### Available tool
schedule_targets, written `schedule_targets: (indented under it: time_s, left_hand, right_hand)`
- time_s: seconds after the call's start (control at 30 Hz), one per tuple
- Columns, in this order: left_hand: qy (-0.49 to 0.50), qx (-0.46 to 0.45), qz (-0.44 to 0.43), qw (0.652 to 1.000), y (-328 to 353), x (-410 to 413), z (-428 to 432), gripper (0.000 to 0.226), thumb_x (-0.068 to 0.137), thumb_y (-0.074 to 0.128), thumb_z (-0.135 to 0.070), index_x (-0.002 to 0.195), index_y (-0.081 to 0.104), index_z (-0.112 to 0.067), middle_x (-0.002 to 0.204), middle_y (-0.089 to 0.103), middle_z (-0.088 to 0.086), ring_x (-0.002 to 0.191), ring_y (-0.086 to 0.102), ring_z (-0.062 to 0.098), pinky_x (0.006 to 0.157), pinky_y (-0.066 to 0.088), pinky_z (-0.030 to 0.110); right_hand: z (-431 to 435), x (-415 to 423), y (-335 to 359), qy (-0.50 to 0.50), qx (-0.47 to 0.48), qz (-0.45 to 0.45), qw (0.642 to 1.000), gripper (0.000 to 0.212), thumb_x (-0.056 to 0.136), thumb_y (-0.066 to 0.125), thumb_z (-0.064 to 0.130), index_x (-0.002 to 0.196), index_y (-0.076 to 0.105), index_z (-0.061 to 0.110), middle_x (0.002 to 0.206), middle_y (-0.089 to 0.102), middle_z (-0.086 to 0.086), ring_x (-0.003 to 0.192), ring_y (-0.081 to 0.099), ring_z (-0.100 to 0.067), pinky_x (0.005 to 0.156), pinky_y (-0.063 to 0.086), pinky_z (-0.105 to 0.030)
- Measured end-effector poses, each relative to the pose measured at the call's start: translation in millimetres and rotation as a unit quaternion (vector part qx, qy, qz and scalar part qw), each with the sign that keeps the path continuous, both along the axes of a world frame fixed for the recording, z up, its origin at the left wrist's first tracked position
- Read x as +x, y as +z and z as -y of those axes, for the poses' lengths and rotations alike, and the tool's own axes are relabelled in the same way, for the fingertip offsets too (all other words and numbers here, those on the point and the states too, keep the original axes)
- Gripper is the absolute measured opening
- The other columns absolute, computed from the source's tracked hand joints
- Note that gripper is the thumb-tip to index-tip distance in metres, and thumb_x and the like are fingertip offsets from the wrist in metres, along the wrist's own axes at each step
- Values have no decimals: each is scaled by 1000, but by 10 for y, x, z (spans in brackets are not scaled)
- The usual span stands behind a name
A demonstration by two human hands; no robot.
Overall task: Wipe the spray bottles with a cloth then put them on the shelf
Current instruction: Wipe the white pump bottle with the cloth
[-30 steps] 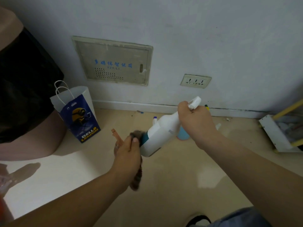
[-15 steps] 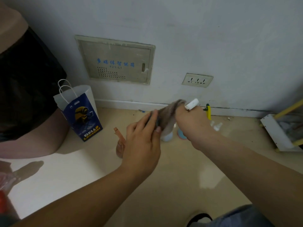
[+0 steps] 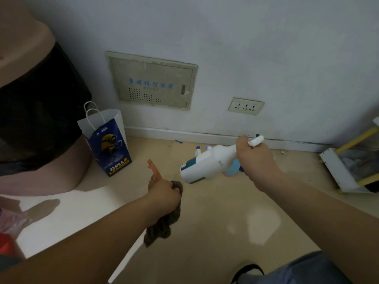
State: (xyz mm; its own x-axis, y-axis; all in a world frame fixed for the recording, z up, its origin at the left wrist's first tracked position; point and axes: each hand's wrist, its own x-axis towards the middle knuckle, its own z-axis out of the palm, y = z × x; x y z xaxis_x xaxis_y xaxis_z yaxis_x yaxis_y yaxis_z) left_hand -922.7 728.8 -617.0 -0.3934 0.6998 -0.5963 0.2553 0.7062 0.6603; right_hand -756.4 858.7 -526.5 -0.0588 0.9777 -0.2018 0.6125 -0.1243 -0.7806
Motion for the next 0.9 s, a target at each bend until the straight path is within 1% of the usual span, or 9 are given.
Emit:
schedule_targets:
  time_s: [0.07, 0.17, 0.27, 0.47, 0.57, 0.67, 0.77, 0.83, 0.9]
  left_hand:
    - [-8, 3, 30, 1000, -2, -60, 65, 99, 101, 55, -18, 157, -26, -14, 141, 54, 21, 111, 65, 28, 108, 46, 34]
    - [-5, -26, 31, 999, 93, -209, 18, 59, 105, 52, -26, 155, 31, -5, 142, 52, 21, 112, 62, 29, 107, 48, 38]
    - [36, -13, -28, 999, 109, -300, -98, 56, 105, 47, -20, 157, 29, -5, 144, 52, 22, 123, 58, 36, 103, 48, 39]
    - [21, 132, -83, 988, -387, -30, -250, 36, 104, 37, -34, 135, 55, -33, 124, 54, 9, 118, 50, 27, 108, 43, 42]
    - [42, 103, -23, 994, -621, 56, -234, 40, 105, 40, -18, 140, 56, -25, 137, 44, 14, 124, 45, 20, 107, 38, 31]
    - [73, 7, 30, 997, -855, -25, -243, 34, 100, 46, -8, 133, 50, -15, 109, 57, 9, 102, 61, 35, 93, 53, 43]
    - [154, 3, 49, 987, -1074, -215, -355, 67, 97, 50, -10, 158, 25, -21, 140, 53, 10, 103, 63, 27, 80, 51, 25]
    - [199, -7, 86, 976, -1126, -297, -401, 50, 97, 52, -12, 146, 44, -11, 124, 62, 15, 96, 66, 26, 75, 56, 21]
    - [233, -9, 137, 963, -1221, -350, -396, 44, 93, 58, -16, 136, 55, -8, 121, 66, 20, 99, 68, 30, 85, 58, 37]
  right_hand:
    - [15, -41, -33, 13, 12, 11, 1000, 46, 103, 45, 42, 70, 56, 11, 60, 56, -7, 54, 53, -25, 55, 39, -29]
    - [-38, -154, -183, 89, 34, 85, 992, 47, 106, 42, 41, 73, 53, 9, 65, 54, -7, 59, 51, -25, 55, 35, -31]
    - [-53, -330, -400, 191, 34, 162, 968, 39, 107, 38, 38, 85, 51, 9, 66, 53, -8, 63, 53, -29, 51, 31, -31]
    - [-109, -558, -1053, 214, 82, 146, 962, 44, 105, 45, 37, 65, 48, 20, 61, 56, 0, 66, 58, -23, 58, 41, -25]
    - [-245, -624, -1272, 230, 79, 138, 960, 46, 105, 45, 42, 67, 58, 18, 65, 66, -3, 65, 59, -11, 72, 42, -25]
    - [-399, -642, -1439, 258, 77, 166, 949, 56, 105, 40, 45, 65, 59, 11, 59, 61, -3, 59, 58, -16, 66, 39, -27]
    - [-506, -758, -1628, 303, 76, 224, 923, 62, 105, 34, 48, 60, 57, 12, 53, 59, -3, 55, 62, -18, 67, 52, -32]
    - [-535, -865, -1751, 329, 59, 262, 905, 65, 104, 30, 53, 62, 58, 13, 55, 62, -6, 55, 64, -21, 65, 58, -37]
    - [-551, -972, -1866, 342, 57, 292, 891, 64, 105, 28, 54, 69, 61, 13, 58, 62, -6, 56, 63, -22, 58, 52, -33]
